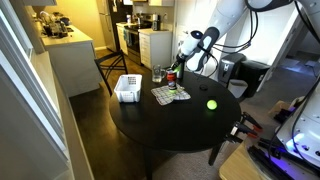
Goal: Put the left green ball in the container
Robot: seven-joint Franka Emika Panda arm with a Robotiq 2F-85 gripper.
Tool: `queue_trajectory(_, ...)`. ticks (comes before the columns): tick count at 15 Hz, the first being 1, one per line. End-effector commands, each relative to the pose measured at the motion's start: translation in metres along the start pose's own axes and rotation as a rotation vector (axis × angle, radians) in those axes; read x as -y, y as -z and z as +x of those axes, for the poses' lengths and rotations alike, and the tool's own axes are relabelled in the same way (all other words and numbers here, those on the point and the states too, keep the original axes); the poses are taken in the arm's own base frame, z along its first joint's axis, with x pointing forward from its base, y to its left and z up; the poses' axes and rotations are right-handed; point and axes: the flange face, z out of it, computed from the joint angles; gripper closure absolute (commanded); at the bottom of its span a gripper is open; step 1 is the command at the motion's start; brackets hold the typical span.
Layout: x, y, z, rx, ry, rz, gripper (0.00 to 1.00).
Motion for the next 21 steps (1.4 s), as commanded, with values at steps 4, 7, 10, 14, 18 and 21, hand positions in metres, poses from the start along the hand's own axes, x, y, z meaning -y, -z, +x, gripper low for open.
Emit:
queue_trajectory(4,0.006,0.011,0.004,-0.066,-0.038,0.087,0.57)
queue_trajectory(7,0.005,0.010,0.003,-0.068,-0.059,0.104,0.57)
queue_trajectory(10,0.001,0.009,0.002,-0.065,-0.072,0.103,0.57)
queue_trajectory(14,-0.008,0.010,0.002,-0.064,-0.077,0.066,0.57)
queue_trajectory(18,-0.019,0.010,0.000,-0.061,-0.073,0.030,0.57)
queue_trajectory(21,-0.020,0.008,-0.001,-0.057,-0.071,0.021,0.57)
